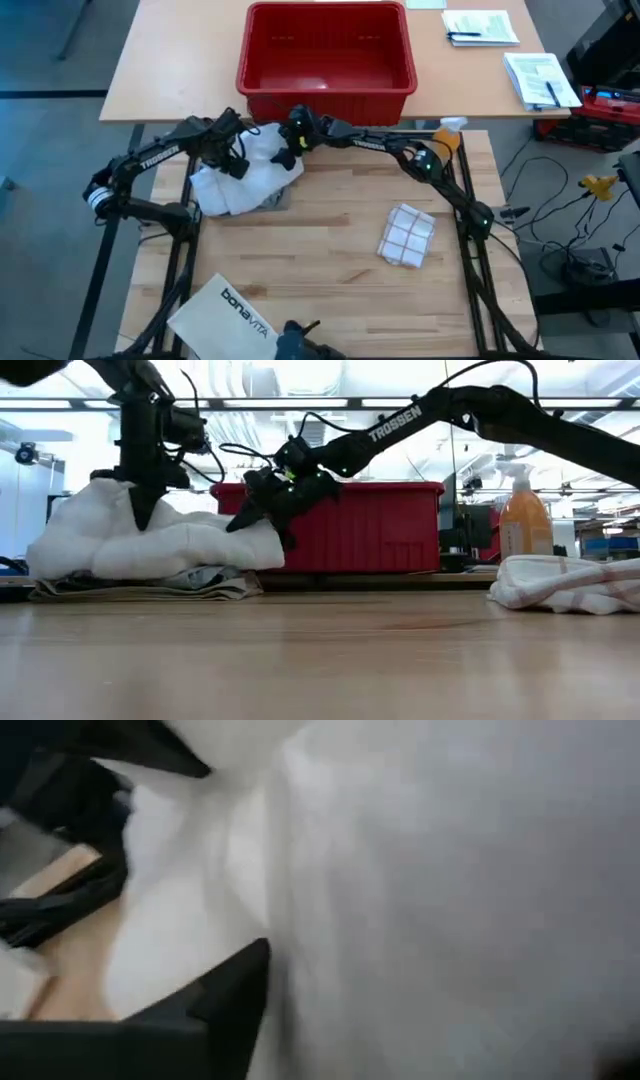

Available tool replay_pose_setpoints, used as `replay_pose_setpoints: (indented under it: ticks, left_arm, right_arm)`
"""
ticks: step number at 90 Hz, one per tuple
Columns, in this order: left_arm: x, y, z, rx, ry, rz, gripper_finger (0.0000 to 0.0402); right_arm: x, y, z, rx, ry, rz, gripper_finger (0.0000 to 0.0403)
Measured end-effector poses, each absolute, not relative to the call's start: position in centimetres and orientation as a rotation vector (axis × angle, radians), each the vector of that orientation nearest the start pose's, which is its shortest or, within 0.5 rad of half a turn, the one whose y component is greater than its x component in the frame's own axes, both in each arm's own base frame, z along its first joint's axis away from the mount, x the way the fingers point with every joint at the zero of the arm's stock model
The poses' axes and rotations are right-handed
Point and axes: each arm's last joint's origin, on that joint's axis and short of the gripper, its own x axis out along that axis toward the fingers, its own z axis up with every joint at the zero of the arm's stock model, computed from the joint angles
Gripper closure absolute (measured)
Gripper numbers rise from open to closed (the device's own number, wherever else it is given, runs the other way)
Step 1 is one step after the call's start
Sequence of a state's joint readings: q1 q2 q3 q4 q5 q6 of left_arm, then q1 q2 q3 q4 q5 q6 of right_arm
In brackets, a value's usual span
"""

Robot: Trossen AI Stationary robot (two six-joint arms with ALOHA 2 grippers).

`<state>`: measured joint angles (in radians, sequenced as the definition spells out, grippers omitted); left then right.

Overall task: Fold laundry
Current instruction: Stack the folded white long sleeve shirt on top of the folded gray shorts, then put the stack of clothes into the red bin

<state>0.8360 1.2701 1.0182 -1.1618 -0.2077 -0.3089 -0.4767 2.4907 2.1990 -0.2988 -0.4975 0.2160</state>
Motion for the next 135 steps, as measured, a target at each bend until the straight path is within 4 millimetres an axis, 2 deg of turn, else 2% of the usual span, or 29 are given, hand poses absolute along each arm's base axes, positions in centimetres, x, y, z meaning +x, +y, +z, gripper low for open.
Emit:
replay_pose_setpoints:
  ticks: [11, 23, 38, 51, 64, 72, 82, 90, 100, 111, 120, 127, 135]
  left_arm:
    - [13.4, 16.0, 25.9, -0.641, 1.277, 1.127, 0.0238]
    - [13.4, 16.2, 25.9, -0.607, 1.271, 1.156, 0.0177]
    - [13.3, 16.3, 26.9, -0.545, 1.204, 1.260, 0.0132]
    - [12.9, 16.4, 28.5, -0.458, 1.124, 1.365, 0.0128]
    - [12.9, 16.2, 29.9, -0.458, 0.956, 1.380, 0.0146]
    - [13.5, 16.2, 31.0, -0.440, 0.800, 1.280, 0.0162]
    - [14.7, 16.3, 31.3, -0.327, 0.655, 1.032, 0.0187]
    - [15.0, 16.1, 30.1, -0.274, 0.608, 0.876, 0.0212]
    - [14.5, 15.7, 27.1, -0.290, 0.542, 0.919, 0.0258]
    - [13.6, 14.8, 24.1, -0.325, 0.366, 0.979, 0.0330]
    - [12.6, 14.3, 21.3, -0.370, 0.308, 1.112, 0.0387]
    - [12.2, 13.9, 19.5, -0.401, 0.307, 1.141, 0.0393]
    - [11.8, 13.6, 17.8, -0.443, 0.334, 1.190, 0.0393]
  right_arm:
    - [49.6, -24.6, 20.3, 0.484, 0.566, -0.043, 0.0152]
    - [48.4, -24.6, 20.4, 0.468, 0.678, -0.036, 0.0157]
    - [47.1, -24.8, 24.0, 0.350, 0.650, -0.059, 0.0182]
    - [46.5, -25.3, 25.9, 0.230, 0.613, -0.145, 0.0207]
    - [46.8, -25.2, 27.5, 0.173, 0.483, -0.004, 0.0231]
    - [47.7, -25.1, 27.4, 0.144, 0.366, 0.118, 0.0252]
    - [49.0, -25.1, 26.1, 0.142, 0.272, 0.220, 0.0291]
    - [49.8, -24.9, 25.1, 0.100, 0.231, 0.250, 0.0336]
    - [50.9, -24.6, 23.4, 0.070, 0.187, 0.297, 0.0392]
    - [52.1, -24.6, 21.2, 0.129, 0.114, 0.306, 0.0393]
    - [52.3, -24.9, 21.0, 0.168, 0.093, 0.256, 0.0401]
    - [52.3, -25.2, 21.0, 0.194, 0.091, 0.168, 0.0400]
    - [52.3, -25.3, 20.9, 0.222, 0.106, 0.144, 0.0402]
